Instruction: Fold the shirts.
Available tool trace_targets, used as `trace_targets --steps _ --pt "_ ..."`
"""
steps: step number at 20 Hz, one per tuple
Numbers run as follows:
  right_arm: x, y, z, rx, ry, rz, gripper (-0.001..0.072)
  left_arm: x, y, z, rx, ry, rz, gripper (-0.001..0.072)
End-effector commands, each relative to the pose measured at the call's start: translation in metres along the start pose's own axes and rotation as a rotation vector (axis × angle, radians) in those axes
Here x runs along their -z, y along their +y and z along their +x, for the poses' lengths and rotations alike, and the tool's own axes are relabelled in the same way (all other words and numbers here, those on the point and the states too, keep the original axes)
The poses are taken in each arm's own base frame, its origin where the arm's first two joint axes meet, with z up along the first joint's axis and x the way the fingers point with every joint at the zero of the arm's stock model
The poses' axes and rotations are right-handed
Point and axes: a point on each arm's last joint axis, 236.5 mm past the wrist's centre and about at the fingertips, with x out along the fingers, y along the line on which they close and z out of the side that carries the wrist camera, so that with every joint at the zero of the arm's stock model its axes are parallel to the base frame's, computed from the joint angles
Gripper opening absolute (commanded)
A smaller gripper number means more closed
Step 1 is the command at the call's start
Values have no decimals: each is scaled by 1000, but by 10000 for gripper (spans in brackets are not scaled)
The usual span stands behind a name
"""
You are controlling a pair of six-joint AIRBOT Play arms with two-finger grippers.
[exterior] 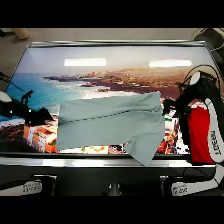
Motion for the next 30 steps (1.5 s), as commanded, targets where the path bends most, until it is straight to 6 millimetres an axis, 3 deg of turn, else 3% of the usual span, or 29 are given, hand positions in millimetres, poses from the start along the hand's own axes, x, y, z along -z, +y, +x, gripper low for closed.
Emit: trace_targets --steps 1,4,6,9,11,13,16,18,20,21,22,24,25,28,30 --pt "50 -13 26 -31 29 8 485 72 22 37 -8 51 -39 539" --pt "66 -12 27 -37 19 4 485 96 19 65 40 53 -79 539" --pt "66 -12 22 -28 -2 -9 486 89 13 70 74 14 -102 527" --pt "72 -16 28 -19 16 -5 494 77 3 71 105 -33 -114 442" --pt "90 -13 49 -50 74 -2 509 79 -3 75 101 -22 -97 284" --pt "109 -2 69 -118 123 -11 509 81 -7 76 99 -13 -77 56" --pt "118 1 92 -149 100 8 502 80 -7 74 100 -23 -75 28" --pt "110 2 105 -164 44 39 477 81 -9 72 102 -21 -70 28" --pt "100 10 112 -209 -11 82 364 82 -10 69 104 -30 -61 28" --pt "96 14 114 -229 -28 100 227 80 -11 66 104 -42 -56 28" --pt "93 14 113 -229 -41 102 10 79 -12 63 103 -56 -47 27" --pt "83 18 99 -233 -77 44 15 69 -18 49 101 -109 14 27" --pt "78 23 83 -240 -99 -8 15 57 -24 34 101 -159 41 26" --pt "42 43 1 -248 -284 -103 14 15 -51 -35 95 -359 143 23" --pt "-5 51 -50 -252 -468 -88 14 -22 -62 -72 95 -495 119 23"
